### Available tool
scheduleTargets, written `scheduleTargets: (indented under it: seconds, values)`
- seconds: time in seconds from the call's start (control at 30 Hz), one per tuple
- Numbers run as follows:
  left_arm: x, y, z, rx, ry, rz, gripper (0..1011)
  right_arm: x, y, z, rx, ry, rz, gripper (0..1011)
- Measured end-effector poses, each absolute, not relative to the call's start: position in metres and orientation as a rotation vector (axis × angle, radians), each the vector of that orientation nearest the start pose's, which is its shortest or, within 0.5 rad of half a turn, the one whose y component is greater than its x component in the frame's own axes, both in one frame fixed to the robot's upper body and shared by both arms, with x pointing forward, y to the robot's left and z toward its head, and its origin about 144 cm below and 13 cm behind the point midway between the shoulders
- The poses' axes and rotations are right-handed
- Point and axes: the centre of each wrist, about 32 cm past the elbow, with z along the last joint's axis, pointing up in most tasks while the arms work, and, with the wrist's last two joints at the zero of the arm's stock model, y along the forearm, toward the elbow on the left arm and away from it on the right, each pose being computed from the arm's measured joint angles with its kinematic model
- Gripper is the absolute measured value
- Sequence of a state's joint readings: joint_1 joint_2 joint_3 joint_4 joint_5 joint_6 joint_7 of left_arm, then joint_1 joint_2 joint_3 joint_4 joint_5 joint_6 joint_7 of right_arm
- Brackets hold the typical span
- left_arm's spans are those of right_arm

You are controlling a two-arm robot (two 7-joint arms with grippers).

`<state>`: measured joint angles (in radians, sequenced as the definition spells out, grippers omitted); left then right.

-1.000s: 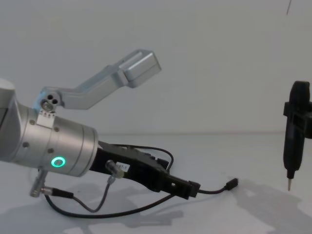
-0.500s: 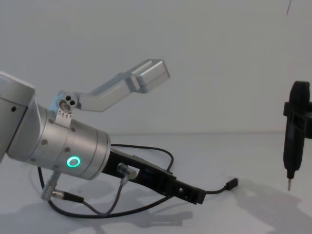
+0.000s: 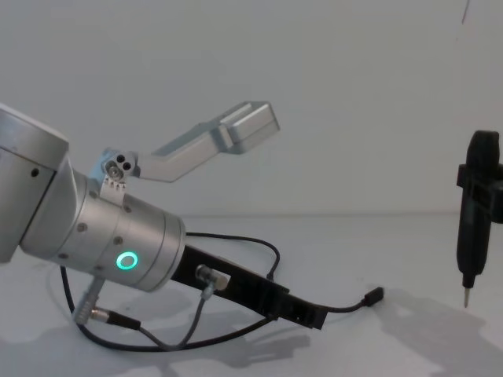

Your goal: Pick up the data cable with the one hand.

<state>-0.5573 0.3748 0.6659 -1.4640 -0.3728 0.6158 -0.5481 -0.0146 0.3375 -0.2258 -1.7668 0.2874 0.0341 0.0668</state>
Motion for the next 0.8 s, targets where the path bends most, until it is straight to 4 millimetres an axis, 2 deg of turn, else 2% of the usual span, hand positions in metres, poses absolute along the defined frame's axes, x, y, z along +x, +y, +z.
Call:
scheduleTargets:
  seconds: [0.37, 0.5, 0.53, 0.7, 0.8]
  values:
    - [0.5517, 0.1621, 1.2458, 0.509, 0.183, 0.535, 328, 0.4433, -0.2371, 1.1887, 0.026, -0.075, -1.229, 279]
    - [0.5517, 0.1618, 1.2458, 0.511, 0.185, 0.536, 228, 0.4433, -0.2371, 1.1887, 0.026, -0.075, -1.230, 279]
    - [0.5517, 0.1617, 1.2458, 0.511, 0.185, 0.536, 171, 0.4433, -0.2371, 1.1887, 0.026, -0.075, -1.229, 279]
    - [0.5518, 0.1617, 1.2458, 0.512, 0.187, 0.536, 51, 0.4433, -0.2371, 1.1887, 0.026, -0.075, -1.229, 279]
    - [0.5518, 0.1614, 1.2458, 0.512, 0.187, 0.536, 36, 0.4433, -0.2371, 1.1887, 0.026, -0.075, -1.230, 279]
